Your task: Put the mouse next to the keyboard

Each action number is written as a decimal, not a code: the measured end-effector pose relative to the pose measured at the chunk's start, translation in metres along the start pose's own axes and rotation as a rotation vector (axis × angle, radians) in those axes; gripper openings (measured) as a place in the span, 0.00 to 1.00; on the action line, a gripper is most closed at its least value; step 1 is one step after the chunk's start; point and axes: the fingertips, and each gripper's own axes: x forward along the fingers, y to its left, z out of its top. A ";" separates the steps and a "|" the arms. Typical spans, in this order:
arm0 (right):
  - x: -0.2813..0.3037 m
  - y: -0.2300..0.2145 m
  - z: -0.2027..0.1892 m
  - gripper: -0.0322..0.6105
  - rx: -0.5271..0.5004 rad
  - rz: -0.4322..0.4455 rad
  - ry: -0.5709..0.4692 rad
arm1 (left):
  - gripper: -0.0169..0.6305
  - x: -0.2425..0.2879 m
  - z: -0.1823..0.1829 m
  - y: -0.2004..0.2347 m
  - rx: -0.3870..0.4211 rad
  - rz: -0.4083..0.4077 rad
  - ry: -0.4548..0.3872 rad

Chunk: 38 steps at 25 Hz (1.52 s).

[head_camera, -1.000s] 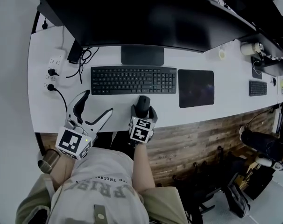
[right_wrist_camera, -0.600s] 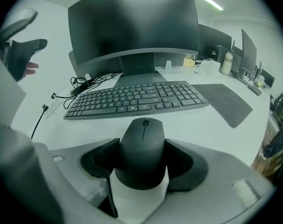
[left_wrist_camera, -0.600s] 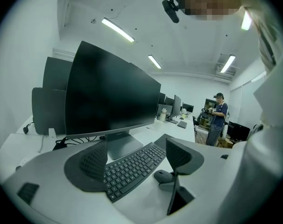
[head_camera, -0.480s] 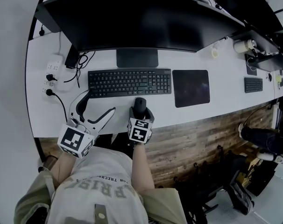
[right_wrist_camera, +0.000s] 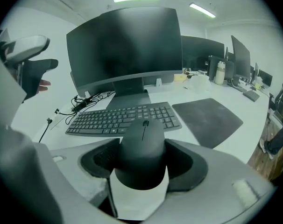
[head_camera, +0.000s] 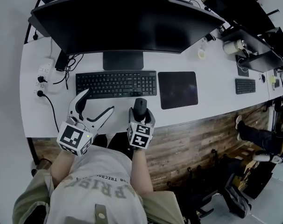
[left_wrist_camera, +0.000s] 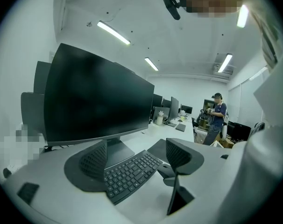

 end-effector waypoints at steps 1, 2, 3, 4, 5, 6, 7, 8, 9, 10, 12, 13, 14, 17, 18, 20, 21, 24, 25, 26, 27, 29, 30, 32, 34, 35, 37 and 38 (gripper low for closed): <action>-0.002 -0.010 0.005 0.52 -0.005 0.002 -0.011 | 0.61 0.006 0.001 -0.006 -0.003 0.006 -0.006; -0.004 -0.021 0.011 0.52 -0.010 0.004 -0.020 | 0.61 0.013 0.002 -0.012 -0.006 0.014 -0.012; -0.006 -0.032 0.016 0.52 -0.016 0.007 -0.028 | 0.61 0.019 0.004 -0.019 -0.009 0.022 -0.018; -0.007 -0.043 0.021 0.52 -0.024 0.012 -0.034 | 0.61 0.025 0.006 -0.026 -0.011 0.030 -0.024; -0.009 -0.054 0.027 0.52 -0.033 0.017 -0.038 | 0.61 0.031 0.009 -0.033 -0.012 0.039 -0.030; -0.009 -0.065 0.032 0.52 -0.042 0.025 -0.042 | 0.61 0.037 0.012 -0.040 -0.015 0.050 -0.036; -0.009 -0.074 0.037 0.52 -0.052 0.033 -0.046 | 0.61 0.042 0.013 -0.045 -0.021 0.064 -0.040; -0.009 -0.084 0.042 0.52 -0.062 0.042 -0.048 | 0.61 0.048 0.013 -0.050 -0.027 0.079 -0.044; -0.008 -0.092 0.047 0.52 -0.073 0.051 -0.049 | 0.61 0.053 0.013 -0.055 -0.034 0.094 -0.047; -0.007 -0.100 0.051 0.52 -0.084 0.060 -0.049 | 0.61 0.057 0.014 -0.060 -0.041 0.109 -0.050; -0.003 -0.116 0.061 0.52 -0.109 0.081 -0.047 | 0.61 0.066 0.017 -0.069 -0.055 0.138 -0.058; 0.000 -0.123 0.066 0.52 -0.123 0.093 -0.045 | 0.61 0.071 0.018 -0.073 -0.061 0.153 -0.061; 0.004 -0.130 0.070 0.52 -0.140 0.105 -0.040 | 0.61 0.074 0.019 -0.076 -0.069 0.170 -0.064; 0.018 -0.147 0.078 0.52 -0.190 0.137 -0.021 | 0.61 0.082 0.017 -0.082 -0.091 0.224 -0.071; 0.023 -0.153 0.080 0.52 -0.202 0.145 -0.014 | 0.61 0.085 0.017 -0.082 -0.098 0.240 -0.073; 0.035 -0.164 0.084 0.52 -0.219 0.155 0.001 | 0.61 0.089 0.015 -0.084 -0.107 0.271 -0.074; 0.041 -0.169 0.085 0.52 -0.227 0.159 0.010 | 0.61 0.090 0.015 -0.084 -0.111 0.285 -0.073; 0.060 -0.183 0.086 0.52 -0.246 0.163 0.043 | 0.61 0.091 0.017 -0.084 -0.116 0.328 -0.072; 0.066 -0.188 0.085 0.53 -0.250 0.162 0.055 | 0.61 0.091 0.018 -0.084 -0.116 0.341 -0.072; 0.072 -0.193 0.084 0.52 -0.252 0.159 0.067 | 0.61 0.091 0.019 -0.083 -0.113 0.351 -0.072; 0.077 -0.198 0.083 0.52 -0.253 0.155 0.080 | 0.61 0.091 0.020 -0.083 -0.111 0.360 -0.071; 0.089 -0.207 0.081 0.52 -0.252 0.146 0.105 | 0.61 0.090 0.016 -0.081 -0.118 0.377 -0.064; 0.094 -0.210 0.080 0.52 -0.252 0.141 0.117 | 0.61 0.090 0.014 -0.079 -0.123 0.383 -0.058; 0.103 -0.214 0.079 0.52 -0.250 0.134 0.135 | 0.61 0.089 0.011 -0.076 -0.128 0.391 -0.047; 0.109 -0.217 0.079 0.52 -0.240 0.130 0.144 | 0.61 0.090 0.013 -0.074 -0.124 0.390 -0.040; 0.111 -0.218 0.080 0.52 -0.237 0.129 0.147 | 0.61 0.091 0.013 -0.073 -0.124 0.389 -0.038; 0.114 -0.220 0.080 0.52 -0.236 0.128 0.155 | 0.61 0.092 0.010 -0.071 -0.134 0.395 -0.031; 0.116 -0.221 0.079 0.53 -0.236 0.128 0.162 | 0.61 0.093 0.008 -0.070 -0.140 0.398 -0.027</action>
